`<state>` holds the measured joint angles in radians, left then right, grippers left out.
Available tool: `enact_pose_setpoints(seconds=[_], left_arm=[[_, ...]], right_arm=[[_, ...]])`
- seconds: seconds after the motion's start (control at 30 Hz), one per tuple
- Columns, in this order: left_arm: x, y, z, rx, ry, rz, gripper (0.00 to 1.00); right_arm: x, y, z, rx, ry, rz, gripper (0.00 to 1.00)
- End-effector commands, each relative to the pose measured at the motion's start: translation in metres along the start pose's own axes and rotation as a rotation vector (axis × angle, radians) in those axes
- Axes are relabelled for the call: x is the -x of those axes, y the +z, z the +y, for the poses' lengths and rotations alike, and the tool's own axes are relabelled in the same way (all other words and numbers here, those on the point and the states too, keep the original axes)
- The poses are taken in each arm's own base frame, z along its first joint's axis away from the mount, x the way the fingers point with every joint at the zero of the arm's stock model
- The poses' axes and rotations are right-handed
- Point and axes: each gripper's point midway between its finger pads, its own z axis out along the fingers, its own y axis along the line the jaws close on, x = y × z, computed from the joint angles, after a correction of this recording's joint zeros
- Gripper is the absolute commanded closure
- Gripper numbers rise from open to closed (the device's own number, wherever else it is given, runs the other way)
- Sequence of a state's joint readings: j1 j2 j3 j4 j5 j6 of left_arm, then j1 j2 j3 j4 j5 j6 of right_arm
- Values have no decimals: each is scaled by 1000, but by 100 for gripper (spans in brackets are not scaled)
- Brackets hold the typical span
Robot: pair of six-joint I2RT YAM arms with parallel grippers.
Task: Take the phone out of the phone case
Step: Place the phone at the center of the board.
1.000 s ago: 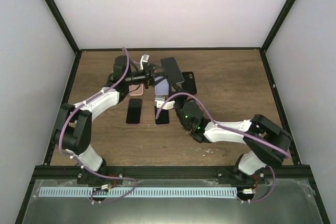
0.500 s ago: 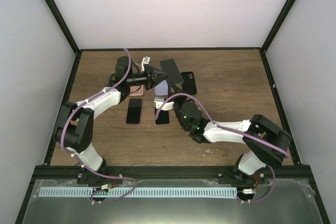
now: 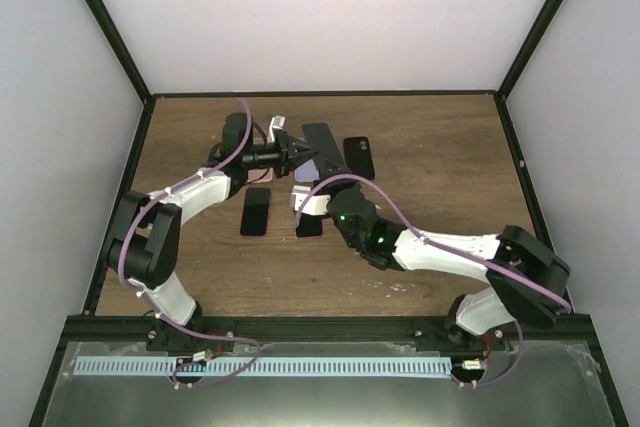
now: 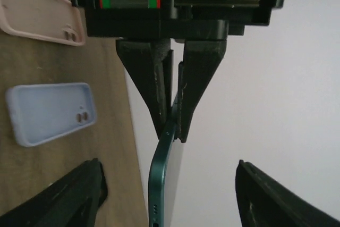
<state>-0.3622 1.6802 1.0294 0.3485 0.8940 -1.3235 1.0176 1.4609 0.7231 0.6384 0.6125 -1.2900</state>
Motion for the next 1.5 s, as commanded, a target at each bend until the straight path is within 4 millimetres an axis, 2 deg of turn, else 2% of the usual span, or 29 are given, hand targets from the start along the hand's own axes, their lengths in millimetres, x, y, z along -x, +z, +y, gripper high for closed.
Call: enact_pose_setpoints(seconds=[0.0, 0.1, 0.17, 0.37, 0.47, 0.63, 0.8, 0.87, 0.97, 1.13, 1.27, 1.47], left_arm=[[5, -4, 6, 6, 69, -23, 100], [7, -7, 29, 65, 58, -43, 100], [4, -7, 46, 98, 62, -44, 100], [-13, 2, 74, 150, 87, 0, 100], [-33, 15, 83, 169, 113, 62, 100], [-67, 46, 94, 173, 151, 170, 100], [-87, 80, 102, 158, 163, 264, 100], [-90, 91, 111, 170, 144, 286, 100], [-87, 103, 115, 165, 144, 278, 100], [-83, 114, 133, 202, 104, 257, 100], [-88, 125, 138, 212, 86, 274, 100], [-90, 128, 155, 288, 59, 264, 92]], right_arm=[[12, -15, 15, 234, 162, -41, 27], [16, -29, 21, 404, 276, -76, 16], [17, -36, 17, 479, 341, -100, 10], [-1, -44, -22, 574, 555, -137, 0], [-18, -44, -44, 584, 666, -135, 0], [-46, -41, -68, 571, 824, -121, 0], [-72, -30, -89, 570, 965, -101, 0], [-77, -28, -93, 573, 993, -103, 0], [-80, -28, -96, 575, 1008, -104, 0], [-82, -28, -97, 571, 1011, -101, 0], [-83, -26, -97, 570, 1011, -97, 0], [-84, -26, -99, 563, 1011, -94, 0]])
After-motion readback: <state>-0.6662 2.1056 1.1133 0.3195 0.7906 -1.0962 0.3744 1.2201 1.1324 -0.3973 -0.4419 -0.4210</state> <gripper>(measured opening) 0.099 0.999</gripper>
